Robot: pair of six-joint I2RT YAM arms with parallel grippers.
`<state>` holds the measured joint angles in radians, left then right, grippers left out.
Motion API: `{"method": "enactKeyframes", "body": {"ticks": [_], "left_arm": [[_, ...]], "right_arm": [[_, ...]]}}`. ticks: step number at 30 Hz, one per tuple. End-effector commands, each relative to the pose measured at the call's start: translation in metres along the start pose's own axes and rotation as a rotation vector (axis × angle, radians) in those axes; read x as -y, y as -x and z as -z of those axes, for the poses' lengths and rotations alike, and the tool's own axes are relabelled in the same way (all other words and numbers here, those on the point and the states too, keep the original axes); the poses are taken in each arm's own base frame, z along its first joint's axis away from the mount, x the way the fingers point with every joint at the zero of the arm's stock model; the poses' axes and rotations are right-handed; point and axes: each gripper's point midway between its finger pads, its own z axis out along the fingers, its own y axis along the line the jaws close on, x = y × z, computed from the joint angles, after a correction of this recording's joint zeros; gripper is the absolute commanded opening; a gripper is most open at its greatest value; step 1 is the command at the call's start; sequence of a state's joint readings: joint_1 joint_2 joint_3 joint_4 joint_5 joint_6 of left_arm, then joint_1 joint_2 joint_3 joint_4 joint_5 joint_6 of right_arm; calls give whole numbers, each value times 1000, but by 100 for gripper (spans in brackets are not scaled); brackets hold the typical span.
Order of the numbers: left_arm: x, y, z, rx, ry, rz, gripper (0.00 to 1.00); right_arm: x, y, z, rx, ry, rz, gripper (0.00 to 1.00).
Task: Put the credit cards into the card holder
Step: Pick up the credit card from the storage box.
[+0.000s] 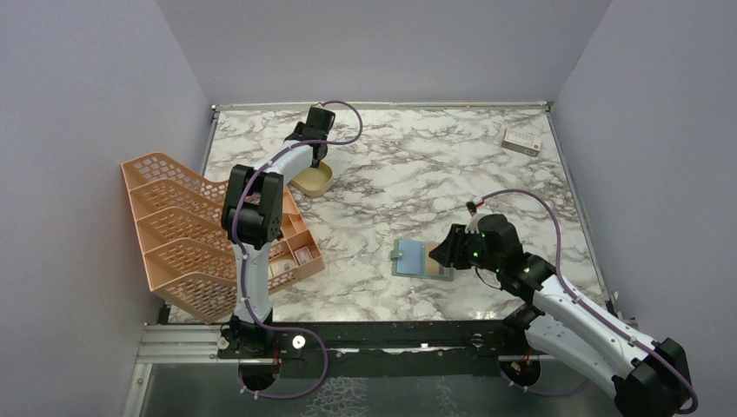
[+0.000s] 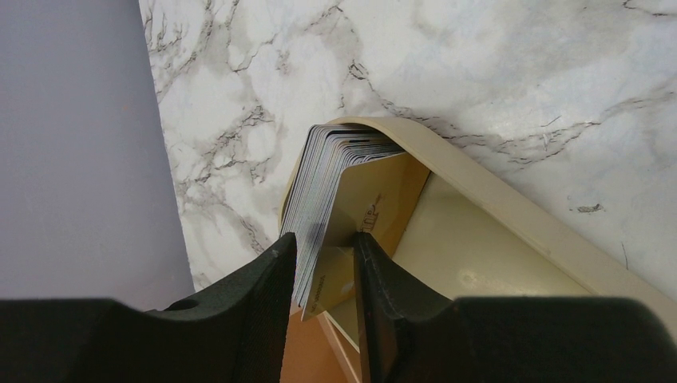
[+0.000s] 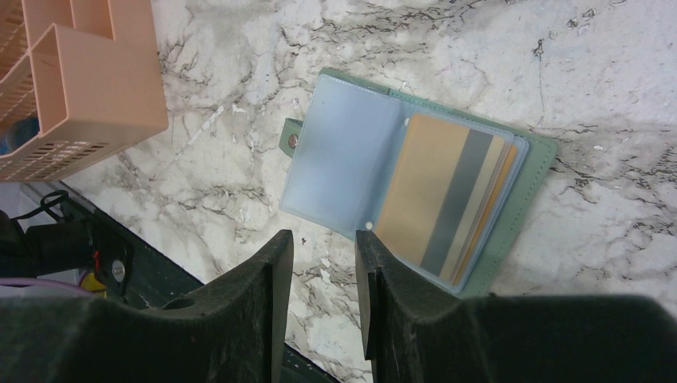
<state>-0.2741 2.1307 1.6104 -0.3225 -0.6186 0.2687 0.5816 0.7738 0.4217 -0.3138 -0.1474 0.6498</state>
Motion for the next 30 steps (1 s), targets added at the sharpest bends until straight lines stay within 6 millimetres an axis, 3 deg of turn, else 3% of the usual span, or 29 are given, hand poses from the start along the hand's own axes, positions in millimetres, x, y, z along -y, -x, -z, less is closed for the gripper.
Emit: {"method": "enactKeyframes", "body": {"ticks": [1,18,24,30], "left_arm": [[-15,8,-1,7,49,8,33],[-15,15,11,12,7,30,16],[-6,21,31,26,-90,79,1],[-2,24,59,44,-181,132,0]], "right_arm": [[-4,7,3,27,4,1,35],[-4,7,2,26,8,1,35],[-6,6,1,26,19,-3,35],[-7,3,0,14,28,-11,35]]}}
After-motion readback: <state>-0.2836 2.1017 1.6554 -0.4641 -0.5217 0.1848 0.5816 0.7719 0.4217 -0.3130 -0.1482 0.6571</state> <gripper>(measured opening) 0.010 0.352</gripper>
